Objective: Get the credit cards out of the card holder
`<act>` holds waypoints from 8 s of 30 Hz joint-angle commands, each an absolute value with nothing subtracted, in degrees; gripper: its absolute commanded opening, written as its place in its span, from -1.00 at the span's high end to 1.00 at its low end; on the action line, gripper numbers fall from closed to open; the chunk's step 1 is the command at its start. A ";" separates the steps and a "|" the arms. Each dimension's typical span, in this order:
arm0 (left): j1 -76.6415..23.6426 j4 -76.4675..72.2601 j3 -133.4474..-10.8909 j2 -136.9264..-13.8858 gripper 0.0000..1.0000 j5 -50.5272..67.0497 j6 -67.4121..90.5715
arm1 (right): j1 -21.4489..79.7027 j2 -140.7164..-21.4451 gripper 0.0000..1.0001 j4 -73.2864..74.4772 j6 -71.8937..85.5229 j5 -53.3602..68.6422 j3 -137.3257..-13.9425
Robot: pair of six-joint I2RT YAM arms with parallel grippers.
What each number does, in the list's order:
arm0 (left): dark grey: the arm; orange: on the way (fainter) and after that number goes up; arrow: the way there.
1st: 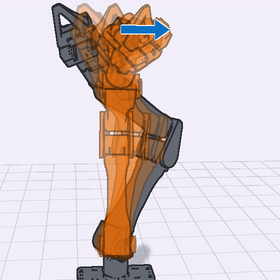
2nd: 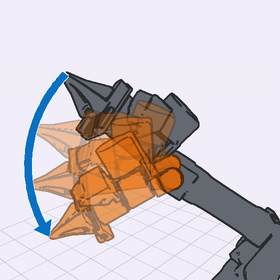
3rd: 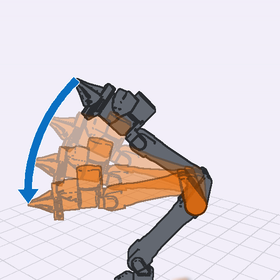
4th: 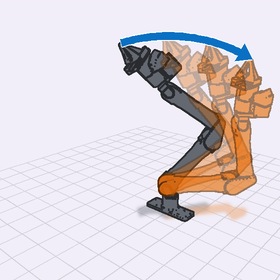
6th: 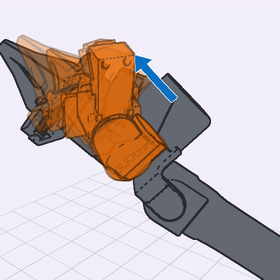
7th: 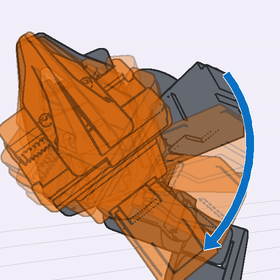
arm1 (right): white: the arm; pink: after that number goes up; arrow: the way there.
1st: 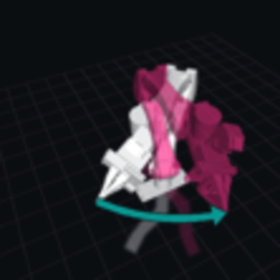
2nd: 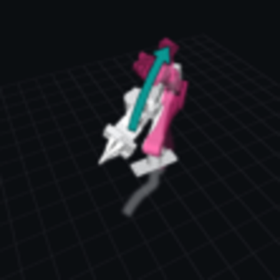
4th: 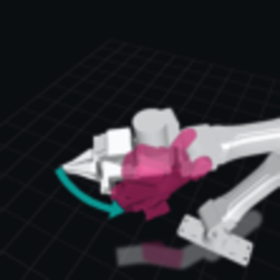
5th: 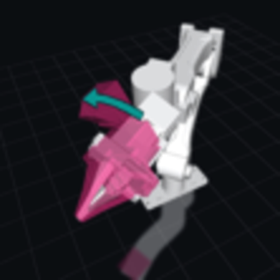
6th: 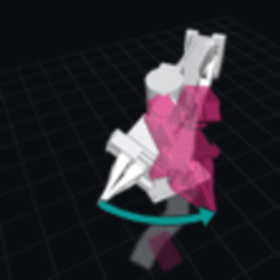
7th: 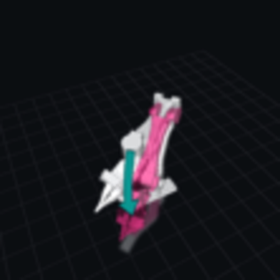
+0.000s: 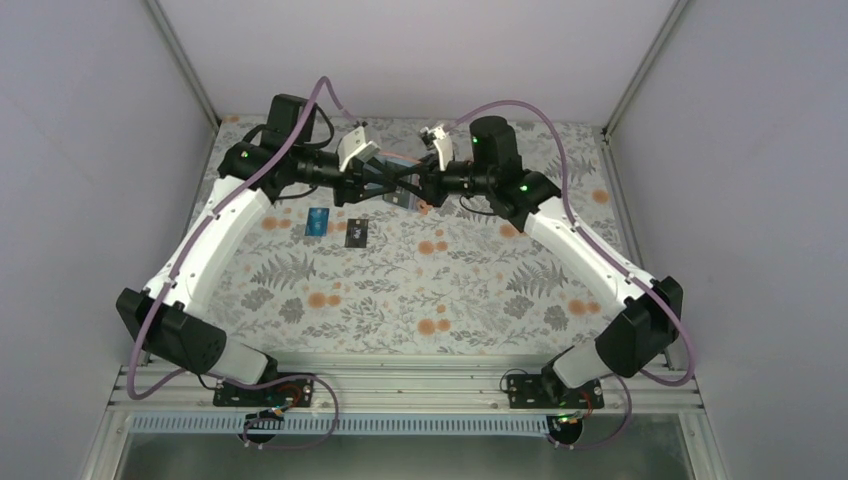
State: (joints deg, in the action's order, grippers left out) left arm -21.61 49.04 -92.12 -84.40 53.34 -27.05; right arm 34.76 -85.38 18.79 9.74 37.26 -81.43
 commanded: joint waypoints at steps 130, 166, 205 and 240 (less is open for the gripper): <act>-17.56 59.85 -100.46 -84.02 0.95 72.05 -36.31 | 26.94 -72.94 0.81 13.71 0.15 58.86 -74.56; -12.30 61.23 -98.89 -84.02 0.95 71.34 -37.17 | 22.85 -71.76 0.92 13.02 0.37 62.01 -73.01; -20.62 61.62 -112.05 -87.11 -0.44 64.38 -35.36 | 23.43 -71.65 0.92 14.84 -1.90 66.74 -73.28; -17.75 57.72 -95.35 -83.18 0.73 73.27 -35.54 | 24.08 -74.52 0.92 16.13 -2.44 69.17 -74.81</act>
State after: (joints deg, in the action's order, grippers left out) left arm -17.76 58.59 -96.79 -83.24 70.91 -35.03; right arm 23.59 -73.76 17.39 -2.66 67.59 -73.12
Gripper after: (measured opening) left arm 0.273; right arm 0.095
